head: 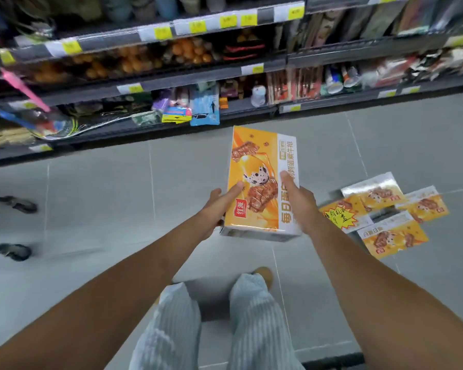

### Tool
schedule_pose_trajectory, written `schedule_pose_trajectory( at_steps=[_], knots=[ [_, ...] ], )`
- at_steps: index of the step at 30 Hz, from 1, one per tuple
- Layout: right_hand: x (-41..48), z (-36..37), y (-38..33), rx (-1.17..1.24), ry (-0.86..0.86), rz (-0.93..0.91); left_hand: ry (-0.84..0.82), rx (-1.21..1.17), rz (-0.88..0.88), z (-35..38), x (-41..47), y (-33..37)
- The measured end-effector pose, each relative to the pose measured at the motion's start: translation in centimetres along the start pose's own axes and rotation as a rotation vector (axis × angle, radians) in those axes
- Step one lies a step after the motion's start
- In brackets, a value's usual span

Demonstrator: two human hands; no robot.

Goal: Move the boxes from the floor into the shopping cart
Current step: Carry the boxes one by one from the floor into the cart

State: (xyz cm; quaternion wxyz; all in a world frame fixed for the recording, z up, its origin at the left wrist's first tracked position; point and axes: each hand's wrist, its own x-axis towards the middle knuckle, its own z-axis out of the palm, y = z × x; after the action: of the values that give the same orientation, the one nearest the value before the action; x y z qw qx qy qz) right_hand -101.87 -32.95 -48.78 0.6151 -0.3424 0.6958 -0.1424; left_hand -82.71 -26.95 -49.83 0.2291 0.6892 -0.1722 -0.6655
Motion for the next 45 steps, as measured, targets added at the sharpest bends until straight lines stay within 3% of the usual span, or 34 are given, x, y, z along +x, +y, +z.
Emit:
schedule_pose_trajectory(
  at_steps=[12, 23, 33, 42, 45],
  knots=[
    [-11.7, 34.6, -8.1, -0.215, -0.288, -0.106, 0.451, -0.418, 0.148, -31.0, -14.8, -6.1],
    [-20.8, 61.4, -11.1, -0.407, -0.57, -0.222, 0.695, -0.745, 0.234, -53.4, -24.6, -13.2],
    [-25.3, 84.4, -14.6, -0.403, -0.997, -0.162, 0.833, -0.889, 0.257, -74.0, -29.9, -17.4],
    [-26.7, 103.4, -16.5, -0.446, -1.073, -0.049, 0.87, -0.954, 0.176, -91.3, -32.6, -18.7],
    [-27.2, 108.2, -16.5, -0.471, -1.047, 0.054, 0.98, -1.014, 0.167, -95.6, -32.4, -19.8]
  ],
)
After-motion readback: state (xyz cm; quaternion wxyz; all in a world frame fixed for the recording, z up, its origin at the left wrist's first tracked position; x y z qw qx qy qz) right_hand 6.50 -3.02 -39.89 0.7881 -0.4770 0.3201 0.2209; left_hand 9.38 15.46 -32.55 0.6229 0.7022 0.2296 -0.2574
